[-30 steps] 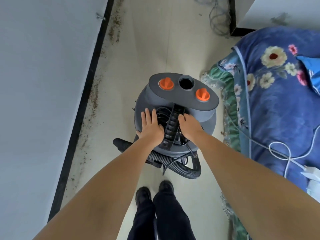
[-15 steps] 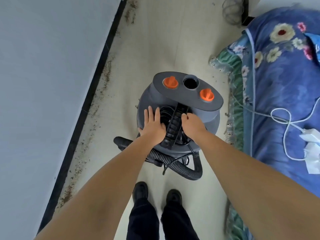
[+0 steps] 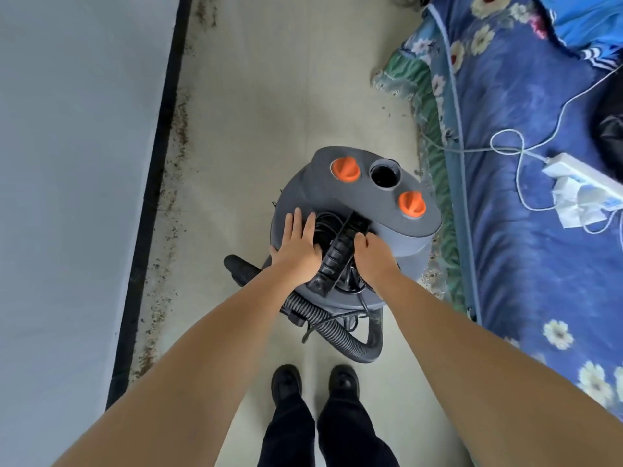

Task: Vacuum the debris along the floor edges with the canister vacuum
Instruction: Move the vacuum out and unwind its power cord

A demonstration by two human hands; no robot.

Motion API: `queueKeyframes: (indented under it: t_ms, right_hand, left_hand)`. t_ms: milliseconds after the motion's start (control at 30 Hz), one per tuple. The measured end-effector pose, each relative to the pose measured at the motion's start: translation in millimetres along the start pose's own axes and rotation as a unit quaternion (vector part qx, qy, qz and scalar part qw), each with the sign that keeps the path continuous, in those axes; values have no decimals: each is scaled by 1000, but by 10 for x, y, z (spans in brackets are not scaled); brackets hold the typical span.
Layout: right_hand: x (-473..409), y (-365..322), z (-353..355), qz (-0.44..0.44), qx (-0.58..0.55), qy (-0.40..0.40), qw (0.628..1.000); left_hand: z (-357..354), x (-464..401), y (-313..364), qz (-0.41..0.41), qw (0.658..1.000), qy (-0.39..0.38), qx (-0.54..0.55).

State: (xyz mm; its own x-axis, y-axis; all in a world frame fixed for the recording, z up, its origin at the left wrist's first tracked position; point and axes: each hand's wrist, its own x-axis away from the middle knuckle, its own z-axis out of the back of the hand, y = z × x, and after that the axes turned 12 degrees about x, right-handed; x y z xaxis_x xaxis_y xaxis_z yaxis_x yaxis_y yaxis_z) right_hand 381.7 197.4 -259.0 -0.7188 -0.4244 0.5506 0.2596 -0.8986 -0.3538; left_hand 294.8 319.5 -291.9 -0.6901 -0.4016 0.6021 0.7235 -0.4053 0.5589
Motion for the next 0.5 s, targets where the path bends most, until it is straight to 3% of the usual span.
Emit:
queueKeyframes:
  t_ms: [200, 300, 400, 500]
  right_hand:
    - [180, 52, -154, 7, -21, -17, 1000]
    - [218, 50, -148, -4, -67, -15, 998]
    - [343, 216, -122, 28, -98, 11, 995]
    - [495, 424, -81, 21, -127, 72, 989]
  left_hand:
    - [24, 266, -64, -4, 1000, -4, 19]
    - [-18, 518, -25, -3, 990, 18, 139]
    - [-92, 759, 30, -17, 965, -26, 259]
    - [-121, 732, 100, -37, 977, -37, 209]
